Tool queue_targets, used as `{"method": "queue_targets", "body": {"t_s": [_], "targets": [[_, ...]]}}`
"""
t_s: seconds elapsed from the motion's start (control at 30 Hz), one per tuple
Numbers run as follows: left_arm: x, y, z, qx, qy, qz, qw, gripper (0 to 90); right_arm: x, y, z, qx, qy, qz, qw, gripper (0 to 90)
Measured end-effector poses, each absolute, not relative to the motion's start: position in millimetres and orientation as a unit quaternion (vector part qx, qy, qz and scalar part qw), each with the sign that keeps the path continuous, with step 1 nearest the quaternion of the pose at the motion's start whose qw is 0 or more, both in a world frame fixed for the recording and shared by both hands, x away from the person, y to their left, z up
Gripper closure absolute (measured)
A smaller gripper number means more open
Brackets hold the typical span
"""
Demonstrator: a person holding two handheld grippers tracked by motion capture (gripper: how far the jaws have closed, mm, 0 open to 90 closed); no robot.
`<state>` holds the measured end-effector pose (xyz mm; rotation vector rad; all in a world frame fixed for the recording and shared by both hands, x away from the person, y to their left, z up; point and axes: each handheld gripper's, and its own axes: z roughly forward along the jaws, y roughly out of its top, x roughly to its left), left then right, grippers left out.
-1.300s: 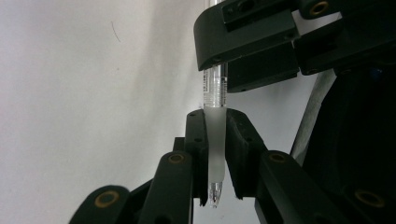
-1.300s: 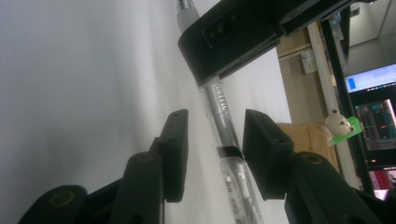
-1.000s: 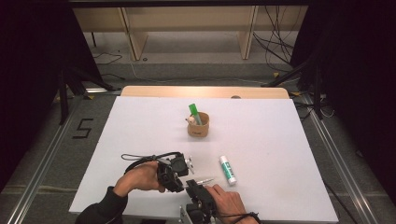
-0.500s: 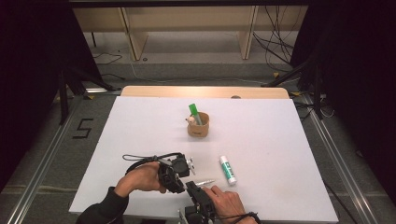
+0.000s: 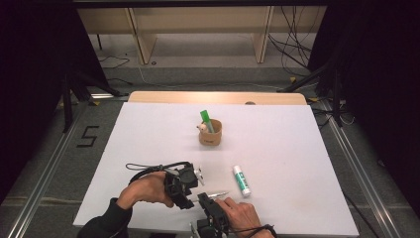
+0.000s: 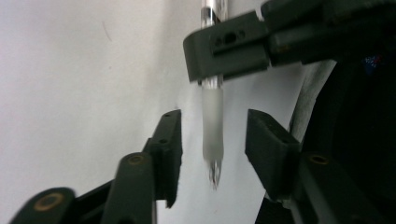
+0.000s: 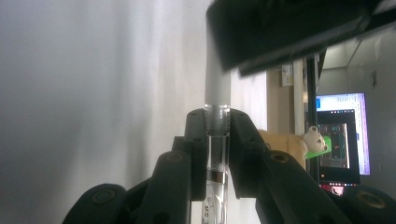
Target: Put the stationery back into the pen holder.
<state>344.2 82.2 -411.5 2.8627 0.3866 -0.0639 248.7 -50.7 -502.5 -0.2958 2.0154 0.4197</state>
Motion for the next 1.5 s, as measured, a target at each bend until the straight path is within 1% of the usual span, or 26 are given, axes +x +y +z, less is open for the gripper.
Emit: {"method": "queue_targets", "body": {"t_s": [0.07, 0.33, 0.43, 0.5, 0.63, 0.67, 0.8, 1.03, 1.13, 1.27, 1.37, 1.5], "targets": [[345, 86, -409, 0.983, 0.133, -0.011, 0.129, 48.4, 251, -53, -501, -0.124, 0.833, 0.178, 0.509, 79.7], [344, 103, -403, 0.979, 0.142, 0.002, 0.148, 37.1, 255, -66, -496, -0.092, 0.839, 0.191, 0.501, 79.7], [346, 111, -401, 0.974, 0.149, 0.015, 0.173, 36.1, 259, -71, -493, -0.077, 0.846, 0.200, 0.489, 79.6], [345, 115, -400, 0.972, 0.153, 0.028, 0.178, 35.7, 263, -75, -492, -0.059, 0.850, 0.209, 0.480, 79.7], [348, 124, -402, 0.964, 0.161, 0.029, 0.208, 33.3, 273, -85, -485, -0.032, 0.855, 0.230, 0.464, 79.6], [348, 127, -403, 0.962, 0.163, 0.033, 0.215, 32.2, 272, -85, -484, 0.005, 0.858, 0.244, 0.451, 79.7], [353, 136, -409, 0.952, 0.173, 0.045, 0.249, 28.4, 282, -95, -473, 0.043, 0.858, 0.286, 0.424, 79.6], [357, 149, -418, 0.925, 0.219, 0.068, 0.303, 26.2, 302, -113, -461, 0.123, 0.854, 0.349, 0.366, 79.6], [356, 151, -423, 0.921, 0.230, 0.085, 0.304, 24.7, 312, -121, -453, 0.166, 0.840, 0.395, 0.333, 79.6], [352, 154, -430, 0.902, 0.257, 0.087, 0.334, 23.7, 323, -128, -443, 0.216, 0.822, 0.442, 0.285, 79.6], [345, 156, -434, 0.892, 0.266, 0.101, 0.352, 22.5, 329, -131, -437, 0.246, 0.812, 0.464, 0.255, 79.6], [344, 162, -441, 0.885, 0.284, 0.120, 0.348, 20.0, 340, -135, -432, 0.283, 0.790, 0.500, 0.216, 79.6]]}}
